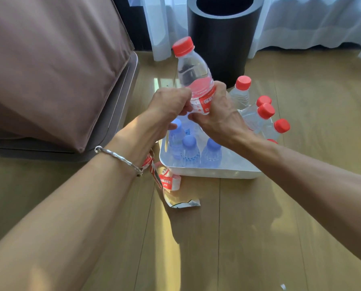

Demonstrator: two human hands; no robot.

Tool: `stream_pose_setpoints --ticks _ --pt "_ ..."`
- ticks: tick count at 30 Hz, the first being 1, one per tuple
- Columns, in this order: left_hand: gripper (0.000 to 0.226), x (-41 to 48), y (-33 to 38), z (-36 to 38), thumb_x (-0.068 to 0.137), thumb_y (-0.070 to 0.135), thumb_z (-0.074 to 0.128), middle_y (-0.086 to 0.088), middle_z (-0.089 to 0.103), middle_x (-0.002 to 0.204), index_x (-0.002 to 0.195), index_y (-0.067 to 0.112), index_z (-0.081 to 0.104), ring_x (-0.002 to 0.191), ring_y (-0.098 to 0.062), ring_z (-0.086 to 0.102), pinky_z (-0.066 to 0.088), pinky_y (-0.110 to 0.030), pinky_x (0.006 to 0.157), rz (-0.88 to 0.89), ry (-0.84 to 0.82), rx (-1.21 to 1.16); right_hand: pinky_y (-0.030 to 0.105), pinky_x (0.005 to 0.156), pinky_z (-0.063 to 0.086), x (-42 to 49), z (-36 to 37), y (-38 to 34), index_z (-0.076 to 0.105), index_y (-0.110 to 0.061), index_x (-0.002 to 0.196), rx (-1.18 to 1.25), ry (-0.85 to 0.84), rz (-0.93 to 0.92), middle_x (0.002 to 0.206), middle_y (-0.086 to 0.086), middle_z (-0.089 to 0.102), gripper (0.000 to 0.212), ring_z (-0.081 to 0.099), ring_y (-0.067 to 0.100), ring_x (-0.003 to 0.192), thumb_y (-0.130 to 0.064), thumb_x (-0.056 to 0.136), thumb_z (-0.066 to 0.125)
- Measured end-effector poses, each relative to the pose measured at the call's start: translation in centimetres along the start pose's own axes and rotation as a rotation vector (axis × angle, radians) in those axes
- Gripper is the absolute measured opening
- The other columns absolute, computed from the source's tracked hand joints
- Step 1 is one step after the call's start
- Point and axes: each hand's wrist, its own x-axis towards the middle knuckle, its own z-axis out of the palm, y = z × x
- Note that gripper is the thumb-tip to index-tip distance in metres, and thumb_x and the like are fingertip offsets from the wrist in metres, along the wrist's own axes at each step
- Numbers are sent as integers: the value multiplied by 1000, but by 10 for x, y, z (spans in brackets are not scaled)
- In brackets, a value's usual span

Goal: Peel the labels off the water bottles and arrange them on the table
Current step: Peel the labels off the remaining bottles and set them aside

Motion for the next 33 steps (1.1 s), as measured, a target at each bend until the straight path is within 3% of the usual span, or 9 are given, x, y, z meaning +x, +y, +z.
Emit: stream_pose_setpoints --ticks 3,7,12,16,20,23,26,29,33 --pt "14 3 -7 3 81 25 54 -1 66 77 74 15 62 82 -21 63 52 -37 76 108 58 119 20 67 47 4 -2 -4 40 -19 117 88 -41 9 107 0 54 54 60 13 93 -32 81 78" --pt "16 8 -15 -2 88 20 53 -1 65 78 73 17 59 80 -19 63 47 -30 67 147 47 115 36 81 58 15 -11 -13 44 -16 117 240 -23 89 97 -6 63 72 67 9 89 -38 64 87" --pt "17 12 -19 -16 93 17 50 -1 66 81 84 15 64 75 -16 64 47 -27 64 155 -12 279 38 83 59 21 -18 1 52 -10 120 272 -1 180 101 6 66 78 68 14 92 -38 54 83" --pt "25 8 -38 -13 91 12 45 -4 67 86 101 3 66 83 -20 68 50 -28 71 96 -139 512 33 78 57 11 -16 16 49 -10 119 272 -60 268 101 4 61 60 62 12 88 -22 70 83" --pt "31 2 -33 -9 91 11 44 0 64 99 115 17 63 94 -20 68 53 -29 76 126 -217 637 42 85 55 3 -6 22 51 -14 116 82 -225 287 103 3 61 66 62 19 95 -35 61 80" --pt "36 -1 -27 -8 92 12 47 -6 67 109 125 18 59 94 -19 68 55 -27 73 119 -329 724 29 84 48 7 -7 16 45 -14 129 107 -217 256 116 1 52 56 54 17 105 -19 82 75" --pt "42 -5 -28 -4 93 19 55 0 59 117 135 20 53 90 -16 64 54 -25 72 101 -430 818 26 79 49 15 -13 11 50 -13 128 69 -207 220 115 0 55 45 56 16 101 -19 88 69" --pt "43 -8 -43 7 87 31 68 3 57 111 128 22 57 92 -16 54 41 -26 72 198 -346 996 20 69 48 15 -16 11 59 -15 118 6 -230 219 106 -1 62 28 60 11 86 -19 90 63" --pt "32 -7 -49 13 91 29 64 -7 62 113 120 18 62 96 -23 57 39 -28 72 251 -212 974 23 66 46 11 -21 9 66 -17 107 -65 -243 178 97 -1 63 17 60 15 85 -17 92 57"
